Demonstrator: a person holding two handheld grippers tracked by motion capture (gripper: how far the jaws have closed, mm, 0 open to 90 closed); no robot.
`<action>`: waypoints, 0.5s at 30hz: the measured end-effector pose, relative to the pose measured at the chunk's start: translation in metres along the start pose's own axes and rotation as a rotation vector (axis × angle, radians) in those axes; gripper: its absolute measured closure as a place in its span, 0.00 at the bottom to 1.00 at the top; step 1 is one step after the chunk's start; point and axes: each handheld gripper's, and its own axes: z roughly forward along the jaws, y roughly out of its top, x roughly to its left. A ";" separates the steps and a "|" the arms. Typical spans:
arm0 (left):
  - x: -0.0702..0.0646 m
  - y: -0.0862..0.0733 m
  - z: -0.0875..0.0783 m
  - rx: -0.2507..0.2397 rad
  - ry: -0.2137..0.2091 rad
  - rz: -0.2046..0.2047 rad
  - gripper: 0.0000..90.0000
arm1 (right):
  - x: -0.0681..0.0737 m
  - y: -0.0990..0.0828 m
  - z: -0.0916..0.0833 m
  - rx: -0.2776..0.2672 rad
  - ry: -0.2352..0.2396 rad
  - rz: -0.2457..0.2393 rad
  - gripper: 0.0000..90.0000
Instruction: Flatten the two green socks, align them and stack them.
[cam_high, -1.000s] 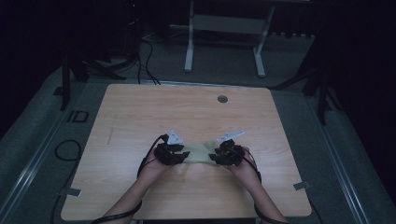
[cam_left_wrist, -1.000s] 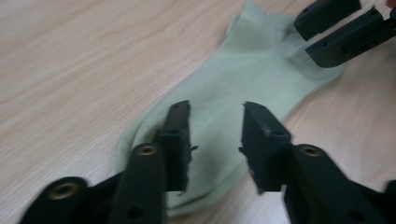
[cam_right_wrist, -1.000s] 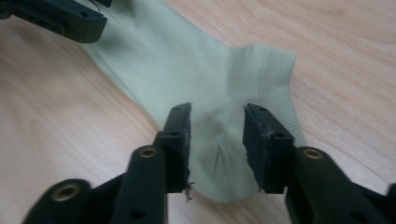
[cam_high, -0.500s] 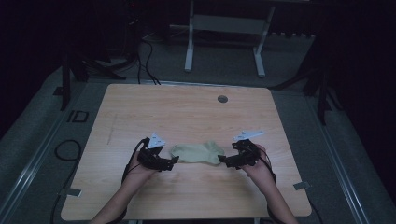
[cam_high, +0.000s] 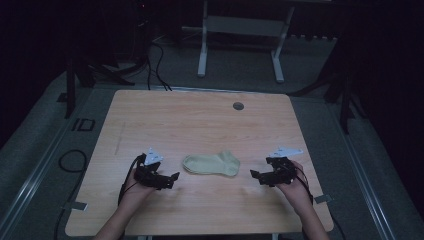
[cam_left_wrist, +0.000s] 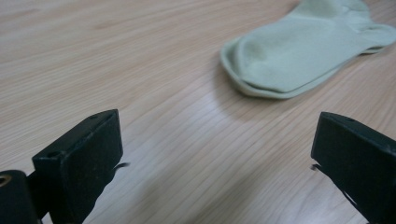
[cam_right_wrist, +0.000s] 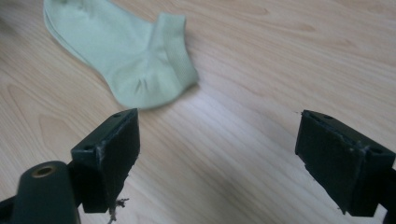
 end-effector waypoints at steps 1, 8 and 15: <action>0.001 -0.002 -0.002 0.002 0.000 -0.008 0.03 | -0.001 -0.003 -0.001 0.003 -0.001 -0.002 0.15; 0.011 -0.024 -0.021 0.013 0.004 -0.036 0.03 | -0.011 -0.028 -0.011 -0.004 -0.007 0.015 0.15; 0.018 -0.042 -0.039 0.002 0.018 -0.061 0.03 | -0.020 -0.049 -0.026 -0.067 -0.053 0.048 0.14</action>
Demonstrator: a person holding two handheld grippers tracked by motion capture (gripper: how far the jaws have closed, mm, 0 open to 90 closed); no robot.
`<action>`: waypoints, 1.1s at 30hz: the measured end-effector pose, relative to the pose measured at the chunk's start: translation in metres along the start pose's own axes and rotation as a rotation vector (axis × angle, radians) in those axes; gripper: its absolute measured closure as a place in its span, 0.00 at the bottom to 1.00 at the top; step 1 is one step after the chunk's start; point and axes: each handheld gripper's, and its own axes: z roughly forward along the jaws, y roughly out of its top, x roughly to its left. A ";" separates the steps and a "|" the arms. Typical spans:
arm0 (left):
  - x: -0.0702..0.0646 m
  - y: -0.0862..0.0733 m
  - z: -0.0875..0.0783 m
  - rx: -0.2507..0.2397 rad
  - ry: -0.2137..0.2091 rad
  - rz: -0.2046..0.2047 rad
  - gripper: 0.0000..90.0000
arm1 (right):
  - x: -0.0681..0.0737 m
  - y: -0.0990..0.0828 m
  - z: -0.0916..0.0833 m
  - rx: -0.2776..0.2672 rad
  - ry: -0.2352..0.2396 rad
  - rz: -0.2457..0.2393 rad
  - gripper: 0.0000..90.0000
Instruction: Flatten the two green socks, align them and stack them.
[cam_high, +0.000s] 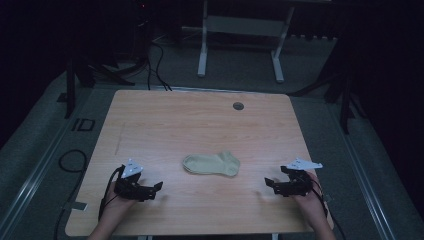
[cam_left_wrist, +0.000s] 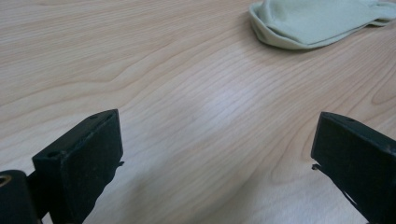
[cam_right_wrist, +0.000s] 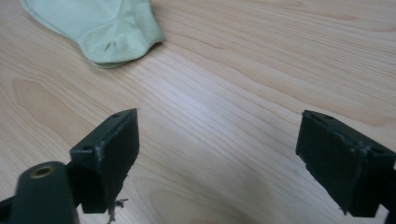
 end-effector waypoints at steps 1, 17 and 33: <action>0.000 -0.001 -0.002 -0.004 0.003 0.001 0.03 | 0.000 -0.003 -0.002 -0.004 -0.007 0.002 0.14; 0.010 -0.034 -0.038 -0.057 0.035 -0.035 0.03 | -0.004 -0.033 -0.029 -0.016 -0.063 0.052 0.15; 0.036 -0.042 -0.062 -0.125 0.091 -0.130 0.03 | -0.025 -0.058 -0.049 -0.078 -0.160 0.156 0.15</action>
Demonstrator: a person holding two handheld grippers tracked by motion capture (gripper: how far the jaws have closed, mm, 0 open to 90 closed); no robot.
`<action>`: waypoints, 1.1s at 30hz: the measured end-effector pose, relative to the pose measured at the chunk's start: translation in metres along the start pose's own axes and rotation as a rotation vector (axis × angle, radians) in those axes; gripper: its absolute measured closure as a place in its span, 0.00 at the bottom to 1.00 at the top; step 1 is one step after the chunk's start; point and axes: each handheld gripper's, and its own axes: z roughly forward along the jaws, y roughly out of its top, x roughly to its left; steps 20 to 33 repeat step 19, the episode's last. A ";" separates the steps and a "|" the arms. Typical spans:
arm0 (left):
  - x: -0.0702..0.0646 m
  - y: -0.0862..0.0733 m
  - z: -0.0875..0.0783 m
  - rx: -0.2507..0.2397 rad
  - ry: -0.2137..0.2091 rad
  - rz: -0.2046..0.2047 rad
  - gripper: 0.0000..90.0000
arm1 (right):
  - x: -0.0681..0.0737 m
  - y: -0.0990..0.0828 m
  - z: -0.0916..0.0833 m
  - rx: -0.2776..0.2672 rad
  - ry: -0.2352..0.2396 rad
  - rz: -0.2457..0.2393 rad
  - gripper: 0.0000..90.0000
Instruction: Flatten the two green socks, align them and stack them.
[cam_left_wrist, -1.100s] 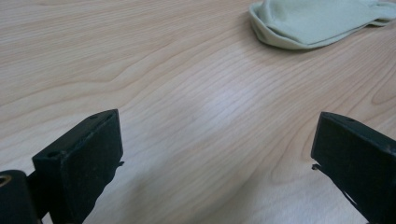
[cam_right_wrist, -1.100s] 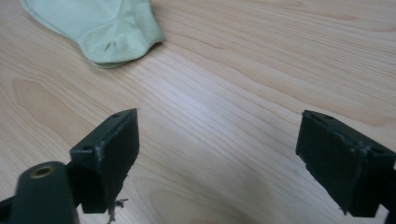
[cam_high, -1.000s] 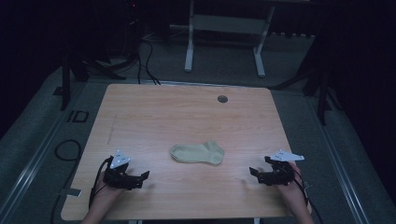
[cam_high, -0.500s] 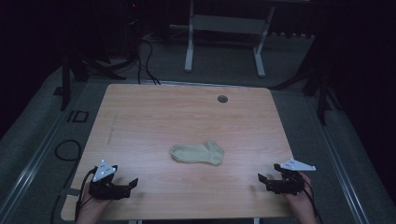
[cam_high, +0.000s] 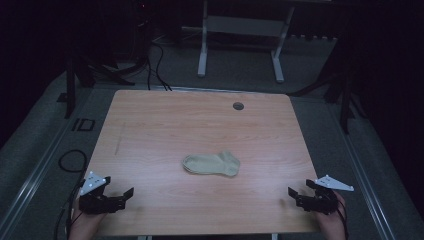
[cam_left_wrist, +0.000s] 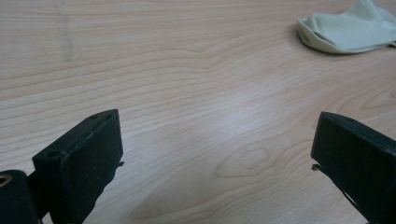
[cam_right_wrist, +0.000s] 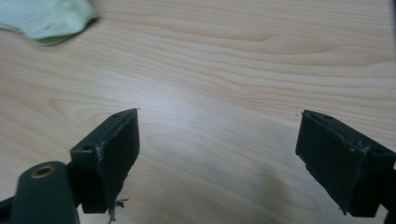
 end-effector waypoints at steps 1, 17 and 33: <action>0.002 -0.001 -0.001 -0.012 0.004 -0.015 0.03 | -0.001 0.000 0.000 -0.009 -0.012 0.010 0.15; 0.004 -0.014 -0.001 -0.064 0.026 -0.051 0.03 | -0.004 0.000 0.008 -0.038 -0.087 0.004 0.15; 0.003 -0.014 0.000 -0.059 0.027 -0.054 0.03 | -0.005 0.001 0.008 -0.035 -0.091 0.005 0.15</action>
